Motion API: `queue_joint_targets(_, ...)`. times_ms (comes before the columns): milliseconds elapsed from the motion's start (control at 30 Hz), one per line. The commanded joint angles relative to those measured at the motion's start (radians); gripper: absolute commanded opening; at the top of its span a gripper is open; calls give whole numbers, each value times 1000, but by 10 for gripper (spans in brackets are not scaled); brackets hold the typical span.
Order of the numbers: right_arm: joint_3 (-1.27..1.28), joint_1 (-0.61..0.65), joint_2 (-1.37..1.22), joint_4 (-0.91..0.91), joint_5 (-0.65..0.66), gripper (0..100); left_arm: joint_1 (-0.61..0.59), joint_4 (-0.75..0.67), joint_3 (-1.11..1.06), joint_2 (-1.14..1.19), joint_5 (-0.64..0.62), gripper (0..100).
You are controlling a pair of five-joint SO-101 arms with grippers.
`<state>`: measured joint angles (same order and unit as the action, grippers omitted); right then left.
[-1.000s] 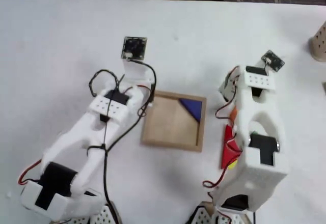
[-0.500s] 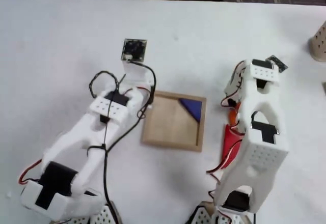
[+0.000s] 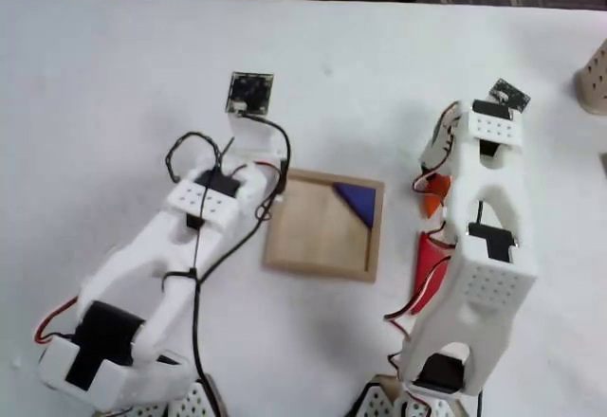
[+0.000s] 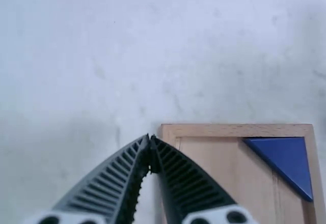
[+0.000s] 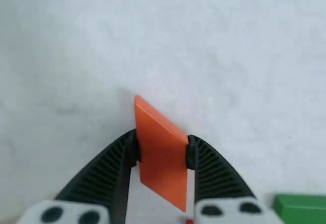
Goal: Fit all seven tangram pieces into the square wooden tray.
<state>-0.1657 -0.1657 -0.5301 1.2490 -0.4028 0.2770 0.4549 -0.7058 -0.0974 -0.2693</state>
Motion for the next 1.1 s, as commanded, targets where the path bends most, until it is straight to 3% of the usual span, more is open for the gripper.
queue_joint_targets(0, -91, 15, 41, 61, 18, 22, -7, -26, 11, -61, 11, 24)
queue_joint_targets(300, -336, 56, 41, 309, 20, 25, -102, -18, 51, -62, 11, 24)
queue_joint_targets(500, -431, 194, 41, 461, 21, 23, -180, -20, 66, -62, 11, 33)
queue_joint_targets(733, -311, 374, 41, 455, 71, 23, -278, -26, 84, -61, 0, 115)
queue_joint_targets(1067, -20, 498, 147, 274, 98, 23, -278, -81, 77, -53, 0, 78)
